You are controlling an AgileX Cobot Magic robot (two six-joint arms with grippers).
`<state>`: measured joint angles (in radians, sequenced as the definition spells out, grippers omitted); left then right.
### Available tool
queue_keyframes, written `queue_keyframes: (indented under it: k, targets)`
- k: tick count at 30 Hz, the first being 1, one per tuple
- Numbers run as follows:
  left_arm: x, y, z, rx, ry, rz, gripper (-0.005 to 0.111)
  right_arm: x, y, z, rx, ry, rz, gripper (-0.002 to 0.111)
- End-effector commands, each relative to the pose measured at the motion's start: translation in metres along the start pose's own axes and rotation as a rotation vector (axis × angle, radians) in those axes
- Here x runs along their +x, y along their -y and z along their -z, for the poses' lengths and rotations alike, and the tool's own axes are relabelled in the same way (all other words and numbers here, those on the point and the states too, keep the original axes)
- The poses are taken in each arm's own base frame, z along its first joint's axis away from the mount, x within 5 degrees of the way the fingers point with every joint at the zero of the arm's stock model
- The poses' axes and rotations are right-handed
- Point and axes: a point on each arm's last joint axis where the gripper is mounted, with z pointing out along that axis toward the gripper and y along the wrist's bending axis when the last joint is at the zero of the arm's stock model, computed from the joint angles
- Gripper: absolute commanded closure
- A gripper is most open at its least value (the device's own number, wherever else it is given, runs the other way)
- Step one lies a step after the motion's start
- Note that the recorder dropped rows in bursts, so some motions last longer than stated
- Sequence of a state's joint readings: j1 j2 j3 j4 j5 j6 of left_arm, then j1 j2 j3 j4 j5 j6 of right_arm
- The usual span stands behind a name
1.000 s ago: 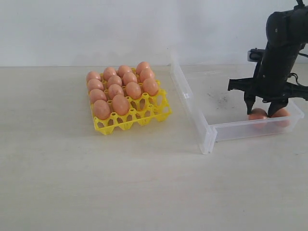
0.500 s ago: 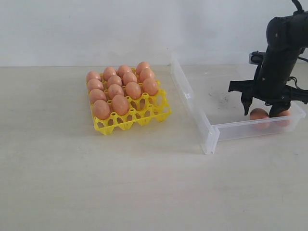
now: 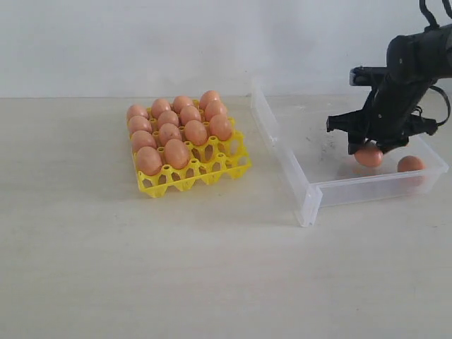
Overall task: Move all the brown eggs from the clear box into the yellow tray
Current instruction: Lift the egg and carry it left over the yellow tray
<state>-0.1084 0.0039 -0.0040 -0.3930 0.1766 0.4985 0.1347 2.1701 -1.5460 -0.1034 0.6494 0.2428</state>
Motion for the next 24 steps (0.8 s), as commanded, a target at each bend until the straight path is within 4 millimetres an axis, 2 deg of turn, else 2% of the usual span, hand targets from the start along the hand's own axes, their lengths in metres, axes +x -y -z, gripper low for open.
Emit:
queue_keyframes:
  k: [1, 4, 9, 13, 18, 20, 24]
  targets:
    - [0.001, 0.001, 0.0, 0.007, 0.001, 0.014, 0.029, -0.007, -0.015, 0.009, -0.076, 0.292, 0.161, 0.108]
    - [0.001, 0.001, 0.0, 0.007, 0.001, 0.014, 0.029, -0.001, -0.017, 0.012, -0.127, 0.55, 0.159, 0.108]
    - [0.001, 0.001, 0.0, 0.007, 0.001, 0.014, 0.029, 0.025, -0.02, 0.017, -0.235, 0.941, 0.193, 0.108]
    - [0.001, 0.001, 0.0, 0.007, 0.001, 0.014, 0.029, 0.044, -0.018, 0.032, -0.433, 1.23, 0.07, 0.108]
    - [0.001, 0.001, 0.0, 0.007, 0.001, 0.014, 0.029, 0.049, -0.012, 0.025, -0.646, 1.163, -0.09, 0.108]
    - [0.001, 0.001, 0.0, 0.007, 0.001, 0.014, 0.029, 0.049, -0.017, 0.022, -0.686, 1.142, -0.036, 0.108]
    - [0.001, 0.001, 0.0, 0.007, 0.001, 0.014, 0.029, 0.048, -0.038, 0.017, -0.811, 1.097, 0.205, 0.108]
